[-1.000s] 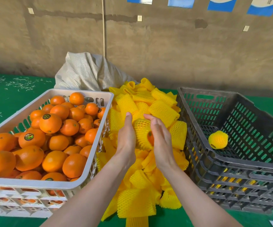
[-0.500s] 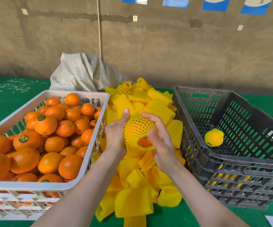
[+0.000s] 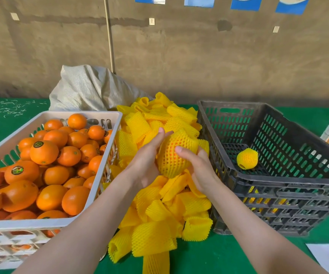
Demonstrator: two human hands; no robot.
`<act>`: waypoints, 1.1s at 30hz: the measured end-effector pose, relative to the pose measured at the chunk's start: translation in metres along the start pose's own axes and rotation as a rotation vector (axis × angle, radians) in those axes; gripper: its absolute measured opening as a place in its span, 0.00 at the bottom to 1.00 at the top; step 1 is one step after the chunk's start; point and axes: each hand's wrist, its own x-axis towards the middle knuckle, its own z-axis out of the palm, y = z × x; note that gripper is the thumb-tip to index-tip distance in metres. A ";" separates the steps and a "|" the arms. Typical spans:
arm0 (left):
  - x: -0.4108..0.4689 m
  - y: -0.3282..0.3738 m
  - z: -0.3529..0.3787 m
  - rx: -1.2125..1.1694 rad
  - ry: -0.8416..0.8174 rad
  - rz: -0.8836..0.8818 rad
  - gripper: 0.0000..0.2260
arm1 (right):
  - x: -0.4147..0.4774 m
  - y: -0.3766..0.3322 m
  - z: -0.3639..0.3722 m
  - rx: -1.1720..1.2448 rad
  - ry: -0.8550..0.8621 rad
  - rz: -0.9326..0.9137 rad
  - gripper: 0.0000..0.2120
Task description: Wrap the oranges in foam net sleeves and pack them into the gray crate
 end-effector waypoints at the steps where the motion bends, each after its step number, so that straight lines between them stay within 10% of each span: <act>1: -0.002 -0.003 0.003 0.024 -0.023 0.016 0.22 | 0.000 0.000 -0.001 0.043 -0.001 0.005 0.26; 10: -0.014 -0.017 0.015 0.235 -0.139 0.179 0.31 | 0.005 -0.007 0.005 0.124 0.349 0.221 0.25; 17: -0.005 -0.010 0.032 0.181 0.073 0.307 0.30 | 0.012 -0.027 0.000 0.162 -0.034 0.056 0.37; 25: 0.013 0.005 0.025 0.552 0.184 0.218 0.18 | 0.066 -0.089 -0.087 -0.030 0.162 -0.117 0.24; 30: 0.014 -0.012 0.008 0.672 0.198 0.034 0.13 | 0.125 -0.071 -0.178 -0.528 0.373 0.136 0.27; 33: 0.022 -0.014 0.000 0.677 0.228 -0.002 0.11 | 0.145 -0.049 -0.211 -1.207 0.091 0.392 0.25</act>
